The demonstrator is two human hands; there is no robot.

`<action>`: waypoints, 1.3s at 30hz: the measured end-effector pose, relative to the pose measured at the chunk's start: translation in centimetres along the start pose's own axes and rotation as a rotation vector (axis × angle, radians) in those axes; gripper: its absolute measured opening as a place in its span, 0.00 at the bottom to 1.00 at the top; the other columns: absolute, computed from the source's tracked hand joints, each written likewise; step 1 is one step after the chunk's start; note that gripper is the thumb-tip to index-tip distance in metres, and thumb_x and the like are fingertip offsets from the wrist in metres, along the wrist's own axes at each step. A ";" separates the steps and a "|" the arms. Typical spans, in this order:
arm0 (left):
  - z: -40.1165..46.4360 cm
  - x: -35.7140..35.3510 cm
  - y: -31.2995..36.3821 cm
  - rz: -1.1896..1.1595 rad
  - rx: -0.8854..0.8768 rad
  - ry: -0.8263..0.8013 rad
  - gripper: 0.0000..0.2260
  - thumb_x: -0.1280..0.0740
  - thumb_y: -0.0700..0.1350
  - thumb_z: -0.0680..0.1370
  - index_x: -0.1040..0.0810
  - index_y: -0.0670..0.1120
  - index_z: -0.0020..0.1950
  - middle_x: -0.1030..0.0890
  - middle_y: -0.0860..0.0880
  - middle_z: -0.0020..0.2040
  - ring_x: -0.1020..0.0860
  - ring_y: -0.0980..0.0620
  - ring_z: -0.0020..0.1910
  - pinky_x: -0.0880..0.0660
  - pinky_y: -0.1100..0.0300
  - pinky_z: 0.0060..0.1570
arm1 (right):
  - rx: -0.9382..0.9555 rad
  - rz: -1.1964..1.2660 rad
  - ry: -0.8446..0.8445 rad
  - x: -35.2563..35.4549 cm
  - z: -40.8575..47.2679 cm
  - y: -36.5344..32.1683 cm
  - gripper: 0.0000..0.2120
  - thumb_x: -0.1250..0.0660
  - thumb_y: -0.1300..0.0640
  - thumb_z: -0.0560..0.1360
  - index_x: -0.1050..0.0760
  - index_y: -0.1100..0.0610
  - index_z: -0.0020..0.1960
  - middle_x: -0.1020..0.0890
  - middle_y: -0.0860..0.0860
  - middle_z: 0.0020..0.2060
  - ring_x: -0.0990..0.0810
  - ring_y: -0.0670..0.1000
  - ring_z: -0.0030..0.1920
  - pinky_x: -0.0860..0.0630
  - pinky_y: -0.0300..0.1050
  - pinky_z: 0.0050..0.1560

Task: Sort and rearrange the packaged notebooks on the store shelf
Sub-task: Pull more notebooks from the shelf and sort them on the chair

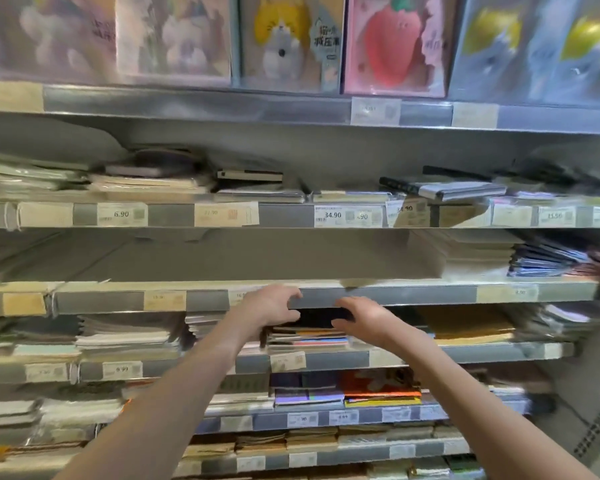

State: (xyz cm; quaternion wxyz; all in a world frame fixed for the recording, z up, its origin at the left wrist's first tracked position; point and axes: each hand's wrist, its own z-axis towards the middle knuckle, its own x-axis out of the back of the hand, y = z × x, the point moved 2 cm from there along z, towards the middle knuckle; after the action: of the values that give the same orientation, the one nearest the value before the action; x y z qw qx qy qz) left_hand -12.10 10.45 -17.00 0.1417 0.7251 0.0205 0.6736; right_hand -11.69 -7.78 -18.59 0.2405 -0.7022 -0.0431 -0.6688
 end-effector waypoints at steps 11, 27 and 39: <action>2.2 11.9 2.1 0.012 -0.050 0.144 0.19 0.38 0.53 0.77 0.33 0.55 0.68 0.27 0.51 0.64 0.27 0.51 0.60 0.29 0.54 0.60 | 0.127 -0.105 0.189 10.1 3.7 -2.0 0.19 0.40 0.53 0.78 0.32 0.54 0.68 0.28 0.53 0.64 0.31 0.54 0.65 0.31 0.50 0.62; 9.2 19.3 -3.1 0.186 0.256 0.296 0.18 0.39 0.52 0.77 0.27 0.46 0.65 0.23 0.45 0.56 0.24 0.45 0.51 0.28 0.55 0.48 | 0.209 -0.018 0.319 17.3 10.9 0.2 0.26 0.38 0.41 0.74 0.30 0.52 0.68 0.23 0.52 0.62 0.24 0.53 0.60 0.26 0.49 0.57; 14.3 19.8 -6.0 0.234 0.216 0.473 0.15 0.41 0.55 0.79 0.28 0.60 0.66 0.26 0.48 0.67 0.28 0.44 0.64 0.30 0.50 0.61 | 0.246 -0.054 0.441 16.7 12.4 1.9 0.30 0.45 0.30 0.69 0.28 0.44 0.64 0.22 0.43 0.60 0.24 0.44 0.59 0.27 0.39 0.50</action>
State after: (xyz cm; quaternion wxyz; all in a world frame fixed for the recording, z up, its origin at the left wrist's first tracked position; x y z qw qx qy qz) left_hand 4.76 18.03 0.12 -0.0239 0.5560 0.0408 0.8298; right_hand 2.12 -8.93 -2.92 0.3099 -0.5035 -0.0893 -0.8016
